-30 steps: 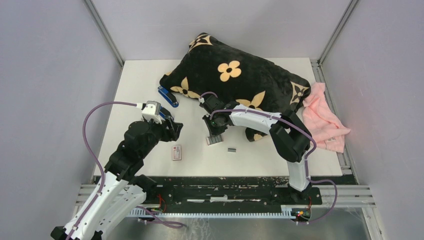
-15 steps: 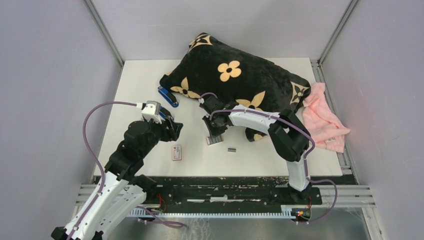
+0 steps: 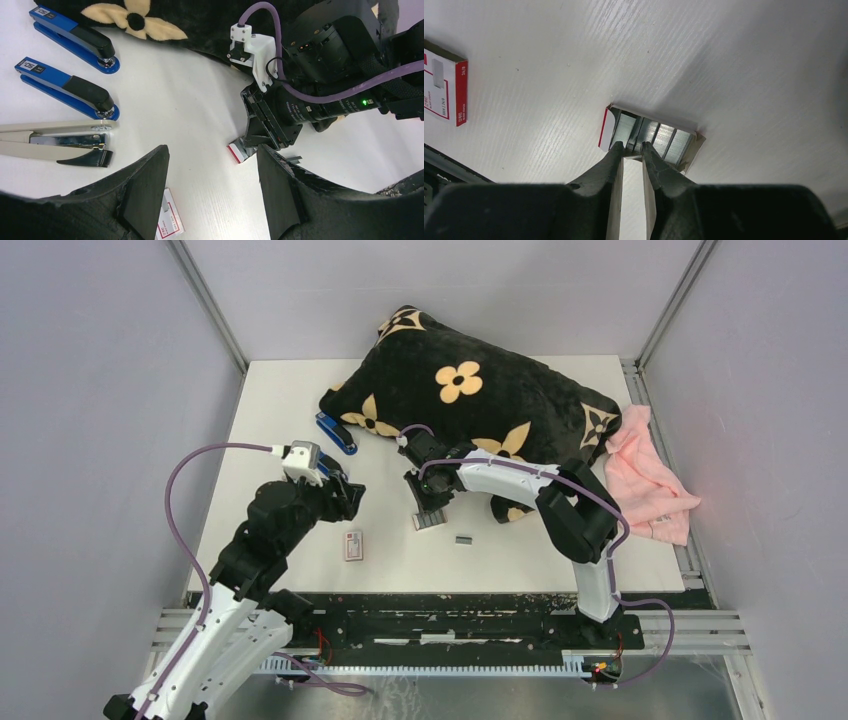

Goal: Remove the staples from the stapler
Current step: Place the staple in the staple box.

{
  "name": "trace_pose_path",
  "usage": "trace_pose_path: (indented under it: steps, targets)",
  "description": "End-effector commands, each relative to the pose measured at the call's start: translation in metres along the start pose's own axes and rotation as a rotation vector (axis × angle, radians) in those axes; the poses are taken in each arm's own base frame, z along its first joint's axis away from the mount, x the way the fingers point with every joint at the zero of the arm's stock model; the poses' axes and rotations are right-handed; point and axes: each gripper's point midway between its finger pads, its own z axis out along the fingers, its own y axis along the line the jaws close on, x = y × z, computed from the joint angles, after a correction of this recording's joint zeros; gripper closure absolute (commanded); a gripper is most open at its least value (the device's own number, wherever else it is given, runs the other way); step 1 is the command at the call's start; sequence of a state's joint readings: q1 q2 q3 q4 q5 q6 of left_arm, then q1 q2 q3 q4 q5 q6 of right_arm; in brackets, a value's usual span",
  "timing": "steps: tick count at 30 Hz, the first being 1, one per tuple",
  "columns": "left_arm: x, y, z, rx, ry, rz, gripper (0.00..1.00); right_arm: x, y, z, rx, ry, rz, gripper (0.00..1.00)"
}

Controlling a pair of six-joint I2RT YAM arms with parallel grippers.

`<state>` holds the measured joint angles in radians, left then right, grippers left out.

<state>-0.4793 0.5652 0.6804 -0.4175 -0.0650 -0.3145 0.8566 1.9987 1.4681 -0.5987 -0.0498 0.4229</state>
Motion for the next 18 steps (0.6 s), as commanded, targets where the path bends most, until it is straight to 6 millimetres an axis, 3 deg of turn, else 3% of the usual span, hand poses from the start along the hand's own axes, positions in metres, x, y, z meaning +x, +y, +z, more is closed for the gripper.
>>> trace_pose_path:
  steps: [1,18]
  targets:
    - [-0.0121,-0.0050,0.0016,0.033,-0.042,0.041,0.28,-0.0119,0.0086,0.0003,-0.016,-0.027,-0.004,0.76]
    - [-0.0112,-0.0041,0.0025,0.034,-0.038,0.038,0.28,-0.0076,0.0107,0.0017,-0.025,-0.008,-0.011,0.71]
